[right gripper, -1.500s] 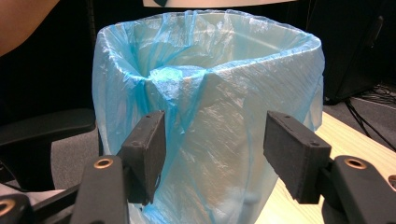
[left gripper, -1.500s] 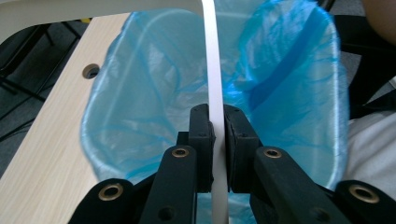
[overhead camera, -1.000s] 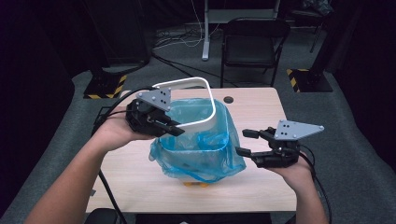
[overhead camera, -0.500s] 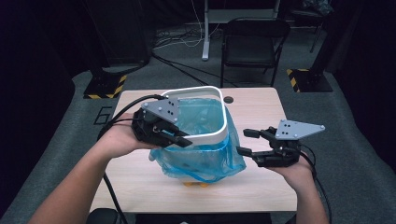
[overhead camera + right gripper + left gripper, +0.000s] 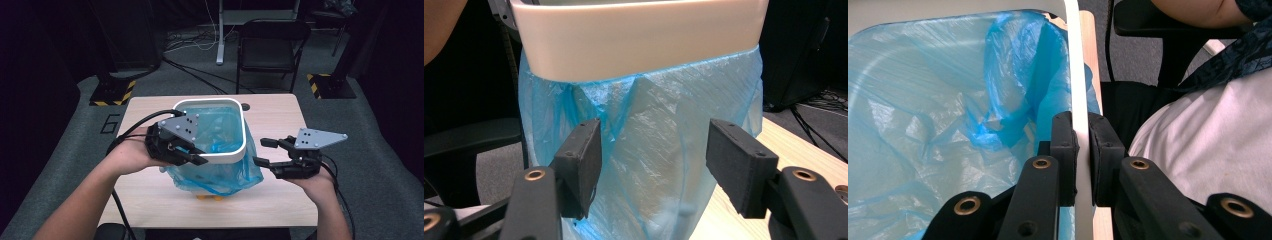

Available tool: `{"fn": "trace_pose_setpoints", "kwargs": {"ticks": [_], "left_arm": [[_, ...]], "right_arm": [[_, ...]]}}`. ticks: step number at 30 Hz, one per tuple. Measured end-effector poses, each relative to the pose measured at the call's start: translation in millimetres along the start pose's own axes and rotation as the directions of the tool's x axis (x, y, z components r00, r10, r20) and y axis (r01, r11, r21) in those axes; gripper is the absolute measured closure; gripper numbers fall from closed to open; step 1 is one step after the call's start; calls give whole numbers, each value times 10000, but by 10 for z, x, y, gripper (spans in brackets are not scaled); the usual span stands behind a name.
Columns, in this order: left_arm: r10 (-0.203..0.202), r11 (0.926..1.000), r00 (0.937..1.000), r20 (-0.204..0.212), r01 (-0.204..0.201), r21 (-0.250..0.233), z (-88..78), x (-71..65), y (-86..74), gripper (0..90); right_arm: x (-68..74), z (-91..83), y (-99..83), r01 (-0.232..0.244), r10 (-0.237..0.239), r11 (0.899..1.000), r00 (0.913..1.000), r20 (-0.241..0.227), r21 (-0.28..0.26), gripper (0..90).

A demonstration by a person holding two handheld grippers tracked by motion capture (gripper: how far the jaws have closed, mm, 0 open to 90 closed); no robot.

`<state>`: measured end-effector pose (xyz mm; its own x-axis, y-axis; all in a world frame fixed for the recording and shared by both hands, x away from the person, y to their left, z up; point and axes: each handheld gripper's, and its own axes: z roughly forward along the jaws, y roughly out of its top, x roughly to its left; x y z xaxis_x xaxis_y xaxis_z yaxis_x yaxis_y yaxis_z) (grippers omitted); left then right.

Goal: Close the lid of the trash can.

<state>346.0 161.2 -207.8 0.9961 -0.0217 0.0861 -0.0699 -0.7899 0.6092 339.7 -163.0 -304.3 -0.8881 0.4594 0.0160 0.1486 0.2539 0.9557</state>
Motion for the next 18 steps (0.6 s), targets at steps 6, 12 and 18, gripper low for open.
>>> {"fn": "trace_pose_setpoints", "kwargs": {"ticks": [6, 12, 18], "left_arm": [[21, 10000, 9999, 107, -22, 34, 28, -15, 9, 834], [-21, 9999, 9999, 126, 19, 146, 61, -34, 40, 834], [-62, 10000, 9999, 155, 62, -21, 51, -16, 11, 834]], "right_arm": [[26, 26, 6, 29, -29, 10000, 10000, 5, 6, 387], [34, -13, 42, 69, -68, 9999, 9999, 143, -96, 388], [34, -70, 114, 166, -159, 9993, 9997, 210, -332, 389]]}}
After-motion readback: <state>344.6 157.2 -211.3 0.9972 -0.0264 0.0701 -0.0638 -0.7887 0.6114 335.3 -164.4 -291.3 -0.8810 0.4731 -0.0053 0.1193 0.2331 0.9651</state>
